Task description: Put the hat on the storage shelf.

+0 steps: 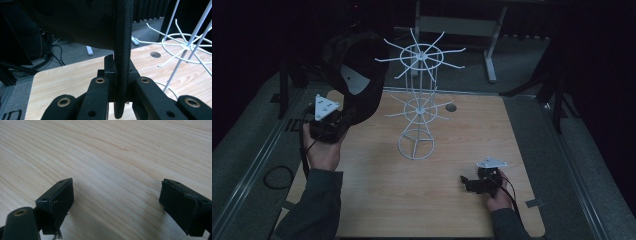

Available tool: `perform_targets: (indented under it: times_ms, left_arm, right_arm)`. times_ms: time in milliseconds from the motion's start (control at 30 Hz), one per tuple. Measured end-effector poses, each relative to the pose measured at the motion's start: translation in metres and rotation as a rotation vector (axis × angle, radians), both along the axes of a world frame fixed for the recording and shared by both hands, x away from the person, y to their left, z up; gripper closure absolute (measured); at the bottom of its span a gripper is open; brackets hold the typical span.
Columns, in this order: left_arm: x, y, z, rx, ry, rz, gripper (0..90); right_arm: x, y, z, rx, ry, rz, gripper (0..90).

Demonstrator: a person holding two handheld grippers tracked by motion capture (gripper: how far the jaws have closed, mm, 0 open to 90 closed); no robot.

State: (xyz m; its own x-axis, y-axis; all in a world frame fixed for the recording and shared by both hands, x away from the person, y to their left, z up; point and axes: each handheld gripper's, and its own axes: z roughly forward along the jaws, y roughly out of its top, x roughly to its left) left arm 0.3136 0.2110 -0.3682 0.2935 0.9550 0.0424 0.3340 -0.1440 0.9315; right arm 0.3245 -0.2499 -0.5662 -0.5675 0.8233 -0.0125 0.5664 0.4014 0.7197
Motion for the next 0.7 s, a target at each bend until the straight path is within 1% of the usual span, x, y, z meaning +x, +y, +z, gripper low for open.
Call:
perform_targets:
  times_ms: [233,367,567,700]
  left_arm:
    - [0.002,-0.006,0.001,0.024,-0.008,0.003,86.4]
    - [0.004,-0.008,0.003,0.028,-0.009,0.002,86.4]
    - [0.003,-0.013,0.004,0.044,-0.025,0.000,86.4]
    - [0.001,-0.015,0.004,0.056,-0.026,-0.010,86.4]
  right_arm:
    - [0.000,0.000,0.000,0.000,0.000,0.000,12.3]
    - [0.000,0.000,0.000,0.000,0.000,0.000,12.3]
    - [0.000,0.000,0.000,0.000,0.000,0.000,12.3]
    - [0.000,0.000,0.000,0.000,0.000,0.000,12.3]
